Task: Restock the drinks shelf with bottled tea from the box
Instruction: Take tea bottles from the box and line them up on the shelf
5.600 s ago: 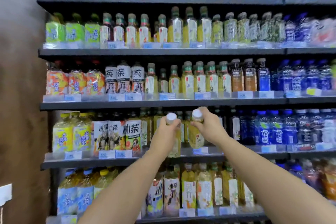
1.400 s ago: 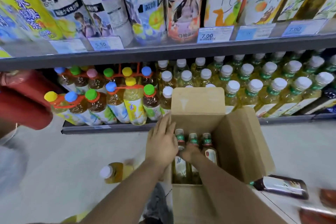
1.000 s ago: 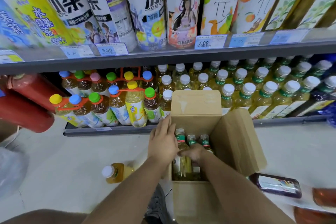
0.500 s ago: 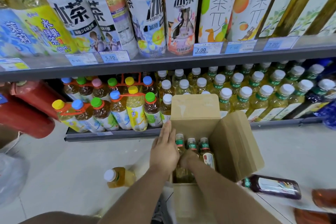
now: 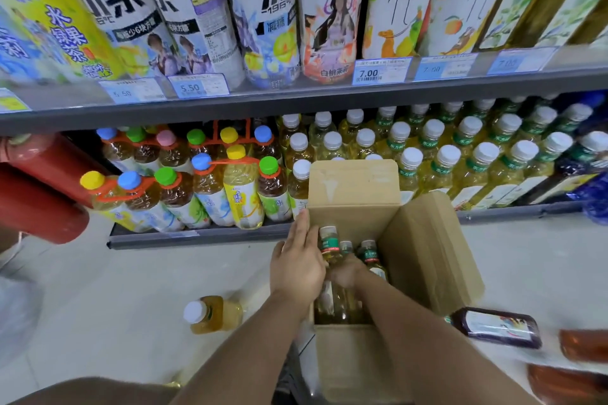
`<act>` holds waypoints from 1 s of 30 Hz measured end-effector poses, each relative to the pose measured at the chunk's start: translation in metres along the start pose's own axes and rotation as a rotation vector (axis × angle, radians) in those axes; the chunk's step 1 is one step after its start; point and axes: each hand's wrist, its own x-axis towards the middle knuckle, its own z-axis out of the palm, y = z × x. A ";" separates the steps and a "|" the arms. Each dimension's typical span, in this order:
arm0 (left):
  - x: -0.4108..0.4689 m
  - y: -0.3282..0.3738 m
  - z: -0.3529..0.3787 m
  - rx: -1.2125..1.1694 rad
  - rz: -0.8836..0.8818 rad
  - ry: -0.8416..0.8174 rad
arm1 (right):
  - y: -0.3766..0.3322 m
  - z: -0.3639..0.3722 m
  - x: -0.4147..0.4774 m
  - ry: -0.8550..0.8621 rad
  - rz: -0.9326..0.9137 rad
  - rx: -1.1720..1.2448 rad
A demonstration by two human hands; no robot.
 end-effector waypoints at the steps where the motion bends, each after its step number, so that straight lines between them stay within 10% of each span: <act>1: -0.001 0.000 -0.003 -0.001 -0.004 -0.028 | 0.002 -0.007 -0.007 0.010 -0.026 0.028; 15: -0.025 0.056 -0.104 -0.744 -0.175 0.083 | -0.024 -0.054 -0.148 0.149 -0.642 -0.022; 30: 0.072 0.026 -0.121 -0.861 -0.192 0.420 | -0.005 -0.018 -0.002 0.239 0.011 -0.310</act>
